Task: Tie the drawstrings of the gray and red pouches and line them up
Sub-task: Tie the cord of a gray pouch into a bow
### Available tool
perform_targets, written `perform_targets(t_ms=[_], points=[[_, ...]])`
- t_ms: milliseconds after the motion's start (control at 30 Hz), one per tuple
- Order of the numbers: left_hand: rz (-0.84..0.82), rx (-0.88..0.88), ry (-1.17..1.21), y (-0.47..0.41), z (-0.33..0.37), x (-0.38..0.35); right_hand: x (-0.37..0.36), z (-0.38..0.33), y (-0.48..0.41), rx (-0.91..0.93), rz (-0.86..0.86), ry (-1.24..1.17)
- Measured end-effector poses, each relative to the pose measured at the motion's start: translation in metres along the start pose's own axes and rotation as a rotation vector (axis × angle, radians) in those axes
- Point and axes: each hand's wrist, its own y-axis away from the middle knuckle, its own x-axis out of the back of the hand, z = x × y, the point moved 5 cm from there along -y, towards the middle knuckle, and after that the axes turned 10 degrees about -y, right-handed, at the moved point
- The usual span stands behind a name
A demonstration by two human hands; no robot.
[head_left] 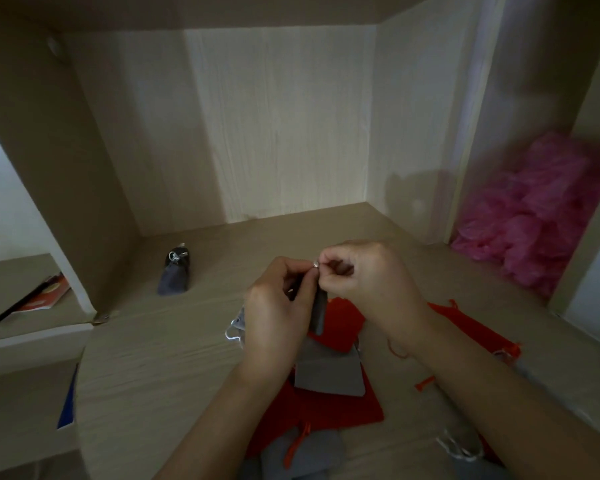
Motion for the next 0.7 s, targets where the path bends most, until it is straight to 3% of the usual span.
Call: perform_targets(t_ms=[167,333,533,700], points=[[-0.023,-0.048,0.056,0.0,0.002,0.0,0.003,0.006,0.001,-0.139,-0.08,-0.189],[-0.13,0.018,0.245,-0.006,0.003,0.002,0.008,0.009,0.002,-0.284,-0.144,-0.509],[-0.093,0.093,0.356,-0.007,0.001,0.004,0.009,-0.001,-0.002,-0.131,-0.04,-0.308],[-0.082,0.04,0.275,-0.004,0.005,0.005,0.01,0.005,-0.003,-0.287,-0.082,-0.372]])
